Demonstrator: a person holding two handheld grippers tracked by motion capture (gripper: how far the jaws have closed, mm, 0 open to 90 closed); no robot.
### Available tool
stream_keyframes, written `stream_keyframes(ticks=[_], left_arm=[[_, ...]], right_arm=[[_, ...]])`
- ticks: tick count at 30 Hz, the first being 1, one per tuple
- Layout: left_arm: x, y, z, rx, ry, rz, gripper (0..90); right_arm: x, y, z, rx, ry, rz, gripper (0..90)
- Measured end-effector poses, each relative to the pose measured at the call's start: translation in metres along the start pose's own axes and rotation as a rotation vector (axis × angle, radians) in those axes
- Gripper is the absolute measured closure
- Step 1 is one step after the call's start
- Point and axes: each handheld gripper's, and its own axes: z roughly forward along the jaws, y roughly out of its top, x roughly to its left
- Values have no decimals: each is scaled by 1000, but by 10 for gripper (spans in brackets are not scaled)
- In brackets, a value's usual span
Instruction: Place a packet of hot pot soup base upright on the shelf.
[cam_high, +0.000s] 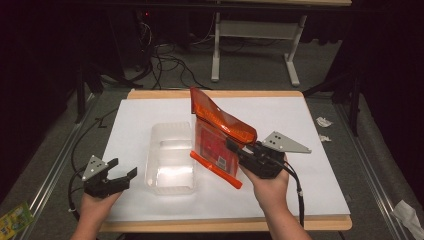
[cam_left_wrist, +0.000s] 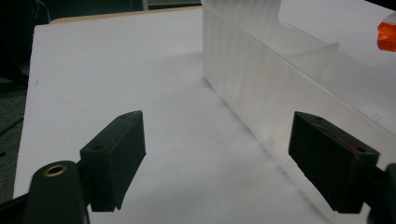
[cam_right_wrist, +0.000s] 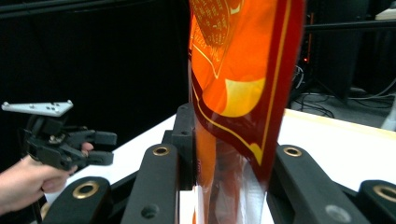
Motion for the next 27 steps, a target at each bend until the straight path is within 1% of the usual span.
stream_keyframes(ticks=[5,8,13,15,19,21,27], left_arm=[[-1,1,0,1,-4,11,173],[-1,1,1,1,-6,13,165],[0,2,1,4,5,4,148],[1,2,1,-1,5,-1,141],[2,3,0,-2,13,0,119],[2,3,-1,-7,18,0,109],[6,3,-2,-12,20,-18,87]], right_arm=[[11,5,19,-2,15,-5,726],[17,7,31,-6,25,2,726],[27,8,51,-1,34,5,726],[30,7,59,0,38,17,726],[38,4,75,8,30,18,726],[41,3,82,10,28,9,726],[48,-3,101,20,11,29,726]])
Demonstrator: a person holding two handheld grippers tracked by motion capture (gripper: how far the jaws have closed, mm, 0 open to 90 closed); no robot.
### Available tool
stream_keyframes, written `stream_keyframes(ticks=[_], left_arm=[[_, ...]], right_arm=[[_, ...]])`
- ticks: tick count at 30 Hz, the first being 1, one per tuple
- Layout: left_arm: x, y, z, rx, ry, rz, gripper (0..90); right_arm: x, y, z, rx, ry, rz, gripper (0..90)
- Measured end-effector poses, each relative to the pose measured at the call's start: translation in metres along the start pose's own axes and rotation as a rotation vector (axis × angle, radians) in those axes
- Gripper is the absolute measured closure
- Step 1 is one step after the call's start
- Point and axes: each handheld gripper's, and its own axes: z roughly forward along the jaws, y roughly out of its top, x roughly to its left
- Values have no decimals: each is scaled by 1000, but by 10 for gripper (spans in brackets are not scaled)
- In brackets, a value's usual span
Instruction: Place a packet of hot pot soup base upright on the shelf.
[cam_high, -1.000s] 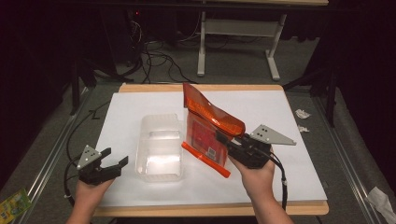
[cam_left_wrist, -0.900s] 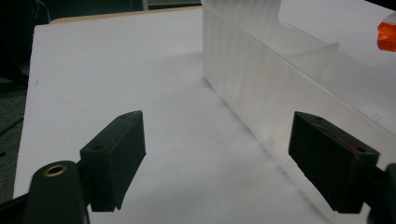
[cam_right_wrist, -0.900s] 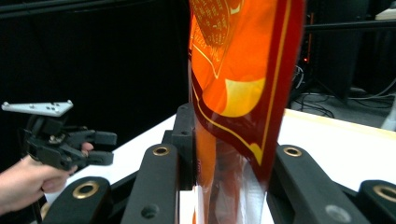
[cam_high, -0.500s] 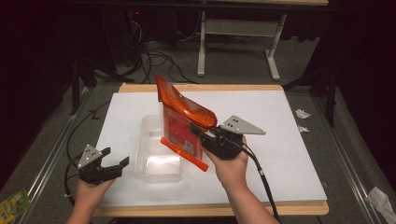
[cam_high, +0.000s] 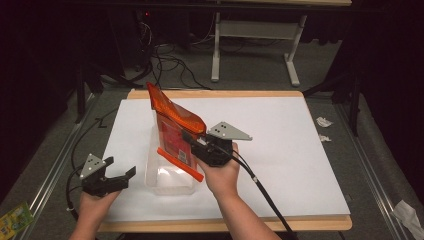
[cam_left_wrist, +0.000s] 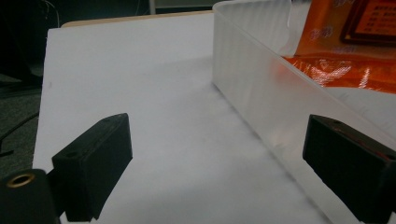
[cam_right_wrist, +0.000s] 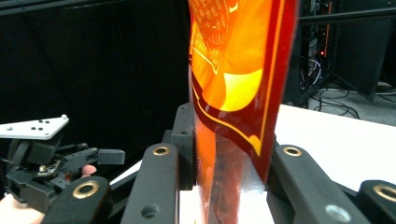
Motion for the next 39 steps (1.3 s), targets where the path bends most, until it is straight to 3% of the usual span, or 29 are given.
stream_keyframes(ticks=[9,16,20,39], left_arm=[[0,0,0,-4,-3,0,86],[0,0,0,-4,-4,-3,86],[1,0,-1,-6,-6,-5,88],[1,-2,-4,0,-10,-3,91]], right_arm=[[10,-14,17,32,-16,-12,726],[7,-27,23,32,-21,6,726],[7,-33,25,36,-24,20,725],[9,-52,22,46,-16,-30,723]])
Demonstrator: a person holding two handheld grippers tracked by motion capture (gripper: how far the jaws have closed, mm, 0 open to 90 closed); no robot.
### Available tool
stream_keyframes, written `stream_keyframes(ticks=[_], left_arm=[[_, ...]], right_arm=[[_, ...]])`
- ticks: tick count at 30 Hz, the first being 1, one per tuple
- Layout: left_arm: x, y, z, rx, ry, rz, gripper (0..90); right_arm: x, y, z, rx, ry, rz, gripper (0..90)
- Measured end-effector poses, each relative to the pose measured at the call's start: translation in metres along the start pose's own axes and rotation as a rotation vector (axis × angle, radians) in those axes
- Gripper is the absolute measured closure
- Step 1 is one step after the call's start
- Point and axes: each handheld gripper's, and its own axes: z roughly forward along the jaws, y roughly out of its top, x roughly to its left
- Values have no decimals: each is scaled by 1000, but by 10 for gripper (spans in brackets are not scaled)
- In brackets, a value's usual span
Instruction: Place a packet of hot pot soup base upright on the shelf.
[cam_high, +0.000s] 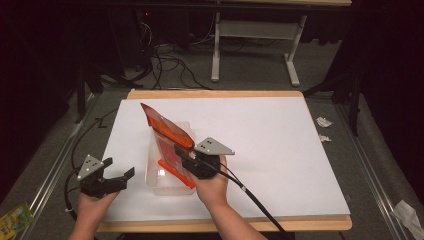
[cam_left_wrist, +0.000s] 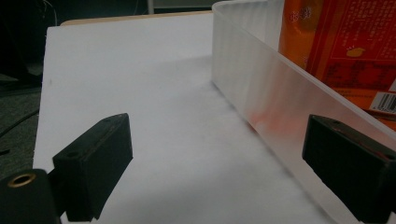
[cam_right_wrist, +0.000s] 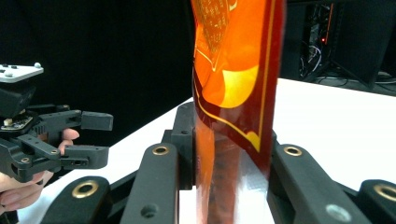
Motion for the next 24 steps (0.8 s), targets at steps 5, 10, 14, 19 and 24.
stream_keyframes(ticks=[5,10,14,19,24], left_arm=[[-1,0,1,4,-4,3,92],[-2,0,3,10,-7,7,92],[-1,-1,3,14,-6,8,93],[-1,-1,3,15,-9,6,96],[-1,-1,4,18,-12,7,96]], right_arm=[[-4,-7,-4,3,8,19,722],[-8,-18,-13,16,13,22,721],[-12,-26,-19,25,13,35,719],[-16,-29,-20,25,14,52,716],[-18,-27,-20,35,17,59,706]])
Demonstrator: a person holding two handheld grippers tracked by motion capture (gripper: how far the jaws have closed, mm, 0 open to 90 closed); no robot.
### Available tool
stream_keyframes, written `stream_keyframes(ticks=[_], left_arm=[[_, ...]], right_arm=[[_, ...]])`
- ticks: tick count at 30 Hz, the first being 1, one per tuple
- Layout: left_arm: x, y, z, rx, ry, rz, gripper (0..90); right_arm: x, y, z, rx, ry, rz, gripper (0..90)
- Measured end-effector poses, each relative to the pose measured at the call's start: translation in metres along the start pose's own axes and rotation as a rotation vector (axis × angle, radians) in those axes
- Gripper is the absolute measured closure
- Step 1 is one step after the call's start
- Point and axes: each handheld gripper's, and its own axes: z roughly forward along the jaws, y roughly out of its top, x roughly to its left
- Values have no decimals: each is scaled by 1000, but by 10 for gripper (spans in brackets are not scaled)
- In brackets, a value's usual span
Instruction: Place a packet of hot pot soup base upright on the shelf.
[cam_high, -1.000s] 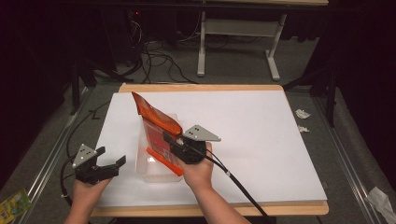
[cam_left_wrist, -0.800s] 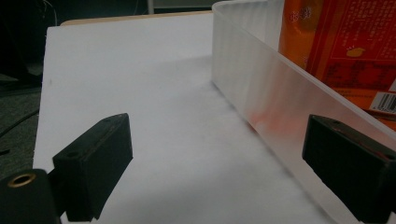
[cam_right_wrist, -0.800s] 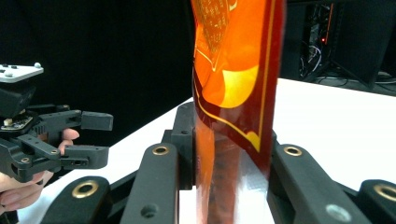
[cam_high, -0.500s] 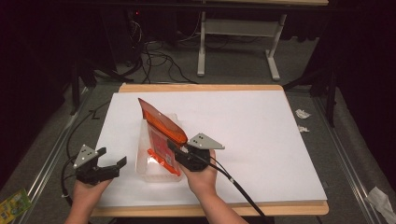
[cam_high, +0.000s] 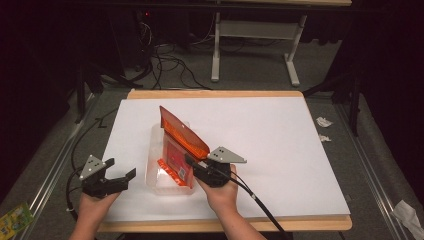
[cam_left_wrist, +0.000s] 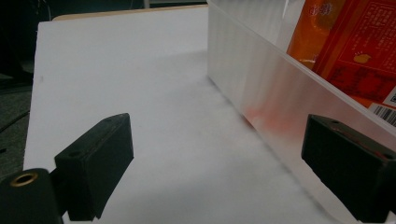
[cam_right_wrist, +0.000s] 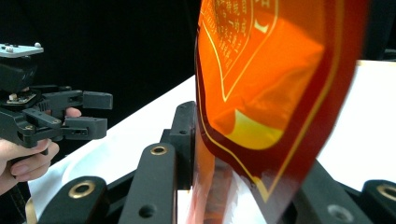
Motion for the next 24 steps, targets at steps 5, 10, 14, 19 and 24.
stream_keyframes(ticks=[5,10,14,19,24], left_arm=[[2,-1,-1,-10,1,-12,96],[2,-1,-1,-10,2,-13,96],[1,0,-1,-5,1,-10,97],[1,0,0,-2,0,-10,97],[1,0,1,-6,0,-13,97]], right_arm=[[-4,3,0,12,1,6,656],[-8,7,-3,-4,6,18,584],[-10,10,-6,1,7,23,531],[-12,12,-9,6,3,19,447],[-13,14,-11,13,9,8,333]])
